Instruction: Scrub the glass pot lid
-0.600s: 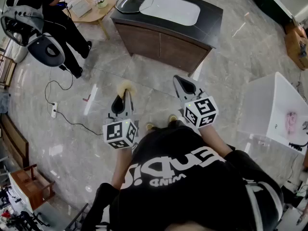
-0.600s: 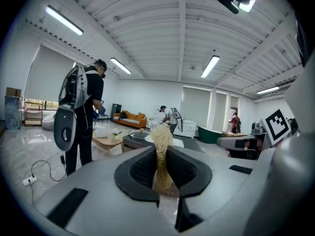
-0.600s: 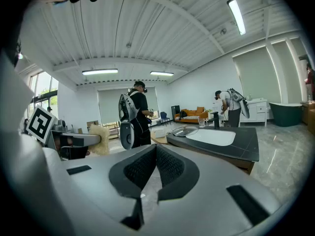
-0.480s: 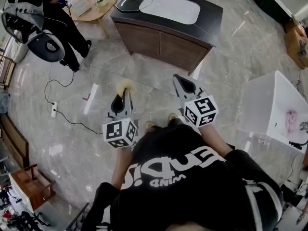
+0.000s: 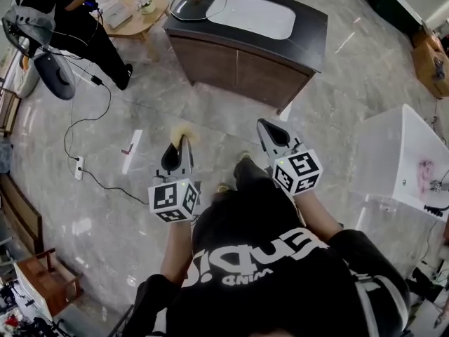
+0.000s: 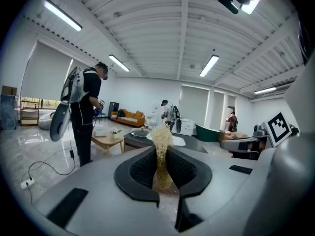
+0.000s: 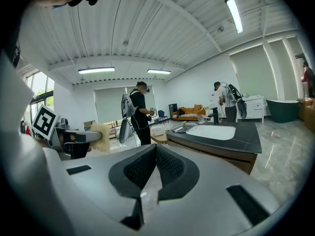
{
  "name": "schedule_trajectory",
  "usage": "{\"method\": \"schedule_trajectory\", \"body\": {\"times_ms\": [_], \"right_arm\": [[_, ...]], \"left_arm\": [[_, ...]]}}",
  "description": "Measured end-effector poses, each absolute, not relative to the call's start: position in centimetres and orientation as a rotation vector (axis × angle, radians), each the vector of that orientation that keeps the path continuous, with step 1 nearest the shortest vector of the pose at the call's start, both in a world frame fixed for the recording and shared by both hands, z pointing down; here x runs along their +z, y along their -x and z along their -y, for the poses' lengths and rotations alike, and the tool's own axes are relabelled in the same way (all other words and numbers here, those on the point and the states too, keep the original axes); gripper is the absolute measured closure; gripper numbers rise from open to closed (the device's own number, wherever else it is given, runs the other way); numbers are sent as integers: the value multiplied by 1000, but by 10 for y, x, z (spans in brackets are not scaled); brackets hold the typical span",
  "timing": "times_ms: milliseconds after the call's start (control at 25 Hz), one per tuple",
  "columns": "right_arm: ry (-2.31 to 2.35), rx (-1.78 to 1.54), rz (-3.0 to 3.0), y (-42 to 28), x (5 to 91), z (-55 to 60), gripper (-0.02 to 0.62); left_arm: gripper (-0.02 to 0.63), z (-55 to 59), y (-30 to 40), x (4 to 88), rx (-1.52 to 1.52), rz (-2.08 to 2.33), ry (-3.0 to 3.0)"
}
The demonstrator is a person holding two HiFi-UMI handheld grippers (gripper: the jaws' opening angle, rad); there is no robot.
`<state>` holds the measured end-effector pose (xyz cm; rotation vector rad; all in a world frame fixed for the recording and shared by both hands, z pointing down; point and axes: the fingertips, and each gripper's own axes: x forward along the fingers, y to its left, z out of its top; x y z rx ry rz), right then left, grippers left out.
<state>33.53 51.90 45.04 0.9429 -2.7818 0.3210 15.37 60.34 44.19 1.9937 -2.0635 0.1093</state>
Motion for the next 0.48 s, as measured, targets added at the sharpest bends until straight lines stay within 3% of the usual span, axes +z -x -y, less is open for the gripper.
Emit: {"method": "schedule_trajectory", "body": {"times_ms": [480], "right_arm": [[-957,322,2792,-284,452,-444,581]], "left_arm": [[551,-527,-109,444,106,2060,-2011]]}}
